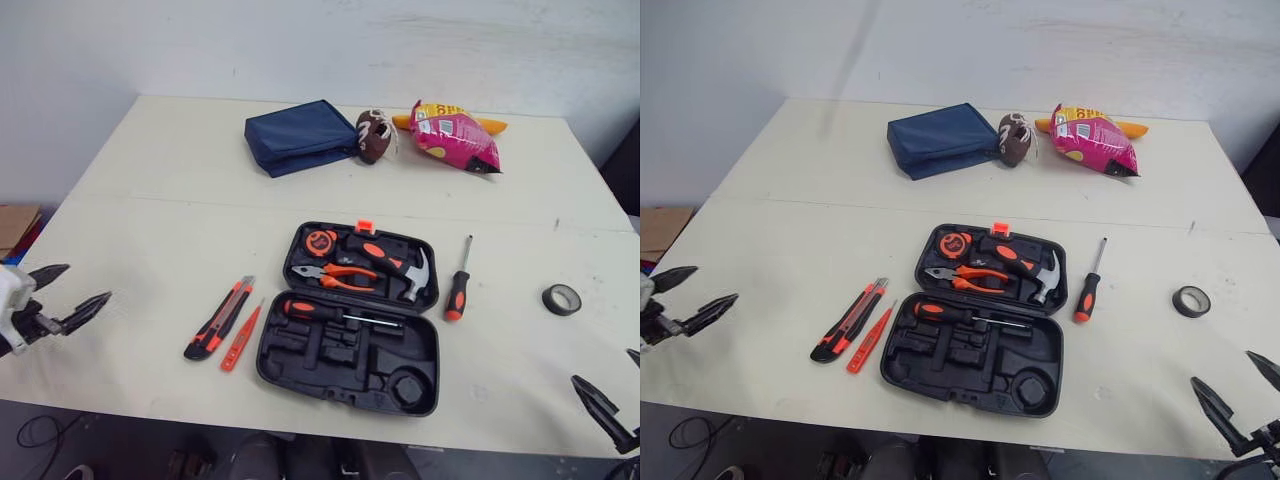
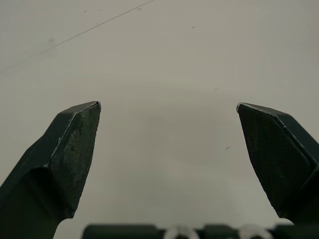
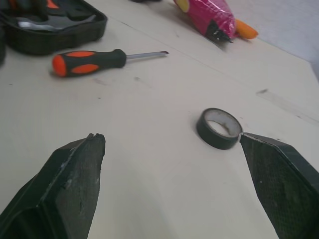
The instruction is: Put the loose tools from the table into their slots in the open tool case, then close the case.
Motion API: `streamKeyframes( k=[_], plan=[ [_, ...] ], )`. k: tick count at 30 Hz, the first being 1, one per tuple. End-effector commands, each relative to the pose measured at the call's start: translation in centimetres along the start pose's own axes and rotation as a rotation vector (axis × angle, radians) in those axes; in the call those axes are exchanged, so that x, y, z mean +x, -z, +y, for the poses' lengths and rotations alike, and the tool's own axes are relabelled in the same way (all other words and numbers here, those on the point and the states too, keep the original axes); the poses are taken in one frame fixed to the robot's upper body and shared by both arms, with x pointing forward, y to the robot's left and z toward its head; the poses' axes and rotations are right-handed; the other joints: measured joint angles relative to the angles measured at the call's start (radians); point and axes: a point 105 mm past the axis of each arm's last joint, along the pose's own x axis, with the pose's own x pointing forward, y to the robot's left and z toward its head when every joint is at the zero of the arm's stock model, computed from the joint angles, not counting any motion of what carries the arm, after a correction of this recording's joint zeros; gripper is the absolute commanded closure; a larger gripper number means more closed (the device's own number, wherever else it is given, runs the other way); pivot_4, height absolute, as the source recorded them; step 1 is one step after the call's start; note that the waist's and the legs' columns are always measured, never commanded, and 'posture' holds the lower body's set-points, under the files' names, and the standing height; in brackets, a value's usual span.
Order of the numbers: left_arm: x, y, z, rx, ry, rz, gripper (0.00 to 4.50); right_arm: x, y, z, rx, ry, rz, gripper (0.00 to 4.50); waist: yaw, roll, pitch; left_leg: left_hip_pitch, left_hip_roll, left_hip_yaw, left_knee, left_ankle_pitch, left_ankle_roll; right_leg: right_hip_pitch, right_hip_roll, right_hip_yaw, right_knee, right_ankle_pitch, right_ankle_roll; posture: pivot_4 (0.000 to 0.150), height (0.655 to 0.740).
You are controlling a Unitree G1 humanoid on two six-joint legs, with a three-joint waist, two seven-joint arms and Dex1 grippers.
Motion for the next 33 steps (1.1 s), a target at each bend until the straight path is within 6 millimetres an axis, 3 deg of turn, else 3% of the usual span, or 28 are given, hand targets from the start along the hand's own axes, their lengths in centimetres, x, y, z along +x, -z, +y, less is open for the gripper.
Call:
streamKeyframes(
  k=[1, 4, 8, 11, 15, 20, 28, 33],
  plan=[
    [0.5, -1.8, 0.6, 0.056, -0.021, -0.064, 0.06, 0.9, -1.1, -0.2, -0.014, 0.029, -0.029, 0.0, 0.0, 0.0, 0.0, 0.0, 0.0, 0.0, 0.0, 0.0, 0.0, 0.0, 0.0, -0.001, 0.0, 0.0, 0.0, 0.15, 0.74],
    [1.9, -2.9, -0.1, 0.068, 0.016, -0.109, 0.06, 2.1, -1.5, 0.2, -0.004, 0.027, -0.027, 0.0, 0.001, 0.0, 0.0, 0.0, 0.0, -0.001, -0.001, 0.0, -0.001, 0.0, 0.0, -0.002, 0.001, 0.0, 0.0, 0.15, 0.74],
    [3.7, -4.9, -1.7, 0.078, 0.112, -0.17, 0.06, 3.9, -3.5, 1.8, 0.021, -0.037, -0.088, 0.0, 0.001, 0.0, 0.0, 0.0, 0.0, -0.001, -0.001, 0.0, -0.002, 0.0, 0.001, -0.002, 0.001, 0.0, 0.0, 0.15, 0.74],
    [5.8, -8.2, -5.2, 0.103, 0.308, -0.256, 0.06, 6.7, -4.3, 3.2, 0.082, -0.036, 0.032, 0.0, 0.001, 0.0, 0.0, -0.001, 0.0, -0.002, -0.002, 0.001, -0.002, -0.001, 0.001, -0.002, 0.001, 0.0, 0.0, 0.15, 0.74],
    [6.6, -10.1, -8.0, 0.095, 0.455, -0.297, 0.06, 8.3, -5.2, 5.2, 0.161, -0.088, 0.134, 0.0, -0.005, 0.0, 0.0, -0.002, 0.0, -0.001, -0.002, 0.005, -0.007, -0.001, 0.001, -0.002, 0.002, 0.0, 0.001, 0.15, 0.74],
    [6.9, -12.5, -14.2, 0.154, 0.755, -0.334, 0.06, 11.5, -7.1, 9.2, 0.348, -0.208, 0.253, 0.0, -0.02, 0.0, 0.0, -0.002, 0.001, -0.002, -0.001, 0.006, -0.007, -0.002, 0.004, 0.0, 0.003, -0.001, 0.002, 0.15, 0.74],
    [5.9, -14.1, -17.8, 0.165, 0.898, -0.372, 0.06, 13.9, -7.1, 8.4, 0.429, -0.062, 0.351, 0.0, -0.023, 0.0, 0.0, -0.005, 0.001, -0.004, -0.001, 0.007, -0.007, -0.004, 0.008, 0.002, 0.002, -0.003, 0.005, 0.15, 0.74],
    [5.8, -14.6, -18.5, 0.161, 0.909, -0.383, 0.06, 14.4, -7.1, 8.6, 0.396, -0.052, 0.414, 0.0, -0.024, 0.0, 0.0, -0.006, 0.001, -0.003, 0.001, 0.006, -0.006, -0.004, 0.007, 0.003, 0.002, -0.004, 0.007, 0.15, 0.74]
  ],
)
